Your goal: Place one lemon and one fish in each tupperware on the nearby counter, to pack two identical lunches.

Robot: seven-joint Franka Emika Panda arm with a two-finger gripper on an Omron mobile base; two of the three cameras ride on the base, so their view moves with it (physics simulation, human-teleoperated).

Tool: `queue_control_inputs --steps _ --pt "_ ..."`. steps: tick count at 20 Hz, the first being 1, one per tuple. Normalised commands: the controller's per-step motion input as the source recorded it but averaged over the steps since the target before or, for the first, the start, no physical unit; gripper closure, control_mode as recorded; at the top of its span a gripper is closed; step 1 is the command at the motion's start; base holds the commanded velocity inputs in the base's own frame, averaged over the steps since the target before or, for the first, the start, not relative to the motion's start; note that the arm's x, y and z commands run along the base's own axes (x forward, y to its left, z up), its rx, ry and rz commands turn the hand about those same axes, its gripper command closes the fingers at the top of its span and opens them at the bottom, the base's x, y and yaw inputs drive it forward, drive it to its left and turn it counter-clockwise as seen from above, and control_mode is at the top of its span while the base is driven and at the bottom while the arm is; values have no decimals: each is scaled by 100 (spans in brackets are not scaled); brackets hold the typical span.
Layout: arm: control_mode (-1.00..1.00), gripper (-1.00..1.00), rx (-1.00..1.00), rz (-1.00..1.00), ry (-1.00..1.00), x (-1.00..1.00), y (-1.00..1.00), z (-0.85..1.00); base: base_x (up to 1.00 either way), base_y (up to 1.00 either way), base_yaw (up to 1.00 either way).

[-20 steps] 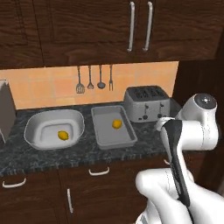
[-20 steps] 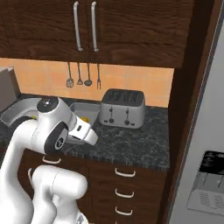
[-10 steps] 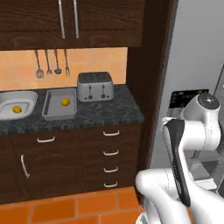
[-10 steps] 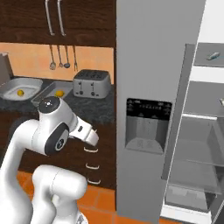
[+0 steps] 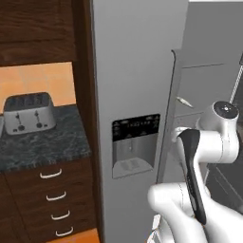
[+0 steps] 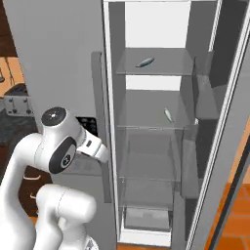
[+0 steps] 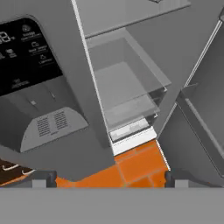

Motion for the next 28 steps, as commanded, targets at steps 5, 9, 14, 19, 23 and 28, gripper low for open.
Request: queue_control_inputs --steps 5,9,14,19,23,28 --pt "100 -100 0 0 0 0 0 0 50 -95 -1" --pt "100 -100 0 0 0 0 0 0 24 -13 3" --pt "-100 -100 1 0 3 40 0 29 47 0 0" --pt "-100 -100 -3 2 6 99 -38 57 0 0 0" --pt "-100 -100 0 21 3 100 -57 -1 0 0 0" --pt "-100 -100 -4 8 -5 71 1 -55 0 0 0"
